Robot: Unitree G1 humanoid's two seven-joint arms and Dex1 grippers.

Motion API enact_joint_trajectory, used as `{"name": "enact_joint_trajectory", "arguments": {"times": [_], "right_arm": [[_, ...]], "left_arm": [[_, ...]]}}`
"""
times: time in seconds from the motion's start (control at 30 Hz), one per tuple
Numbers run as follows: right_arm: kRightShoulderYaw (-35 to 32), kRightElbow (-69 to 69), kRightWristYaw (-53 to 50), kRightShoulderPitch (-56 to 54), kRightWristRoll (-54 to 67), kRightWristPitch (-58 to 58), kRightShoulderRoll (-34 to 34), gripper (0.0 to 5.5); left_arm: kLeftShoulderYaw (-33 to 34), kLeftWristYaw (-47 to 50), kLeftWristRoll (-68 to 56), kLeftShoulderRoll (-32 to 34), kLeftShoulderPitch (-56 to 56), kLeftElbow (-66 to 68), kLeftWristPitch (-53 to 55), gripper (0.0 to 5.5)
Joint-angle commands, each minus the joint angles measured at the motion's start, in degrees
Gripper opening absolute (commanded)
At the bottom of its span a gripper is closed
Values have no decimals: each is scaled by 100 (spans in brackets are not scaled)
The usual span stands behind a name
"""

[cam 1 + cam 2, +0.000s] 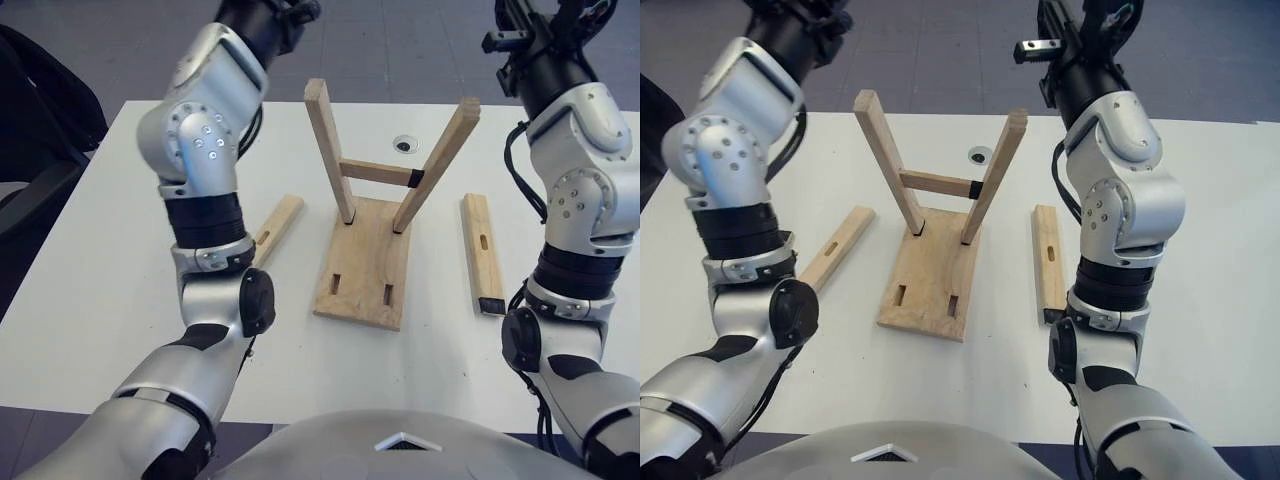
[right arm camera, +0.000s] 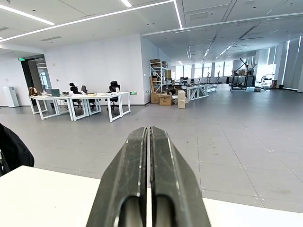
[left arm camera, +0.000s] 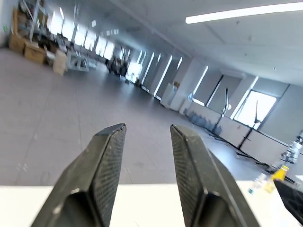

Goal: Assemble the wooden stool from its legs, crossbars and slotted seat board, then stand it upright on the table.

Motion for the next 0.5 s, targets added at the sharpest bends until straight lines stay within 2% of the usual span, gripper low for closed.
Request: {"name": "enact_joint_trajectory", "arguments": {"times": [0.03, 0.17, 0.2, 0.27, 0.33, 0.5], "right_arm": [[-182, -258, 105, 504, 12, 303, -317, 10], [-581, -970, 553, 1791, 235, 990, -1003, 10], [-561, -1066, 732, 2040, 371, 1202, -1109, 10], [-109, -1145, 1354, 2595, 713, 1827, -1444, 10], [448, -1072, 1856, 2943, 800, 2104, -1752, 10], [1488, -816, 2401, 3124, 376, 1871, -2210, 10]], "left_arm": [[-181, -386, 372, 858, 949, -789, 53, 177], [-180, -1633, 105, 2151, 3337, -1478, 974, 177], [-263, -1990, 21, 2414, 3764, -1511, 1141, 177], [-676, -2678, -57, 2910, 4531, -1666, 1397, 177], [-1104, -2962, -82, 3052, 4790, -1819, 1583, 177], [-1905, -2973, 108, 2732, 4580, -1684, 1688, 177]]}}
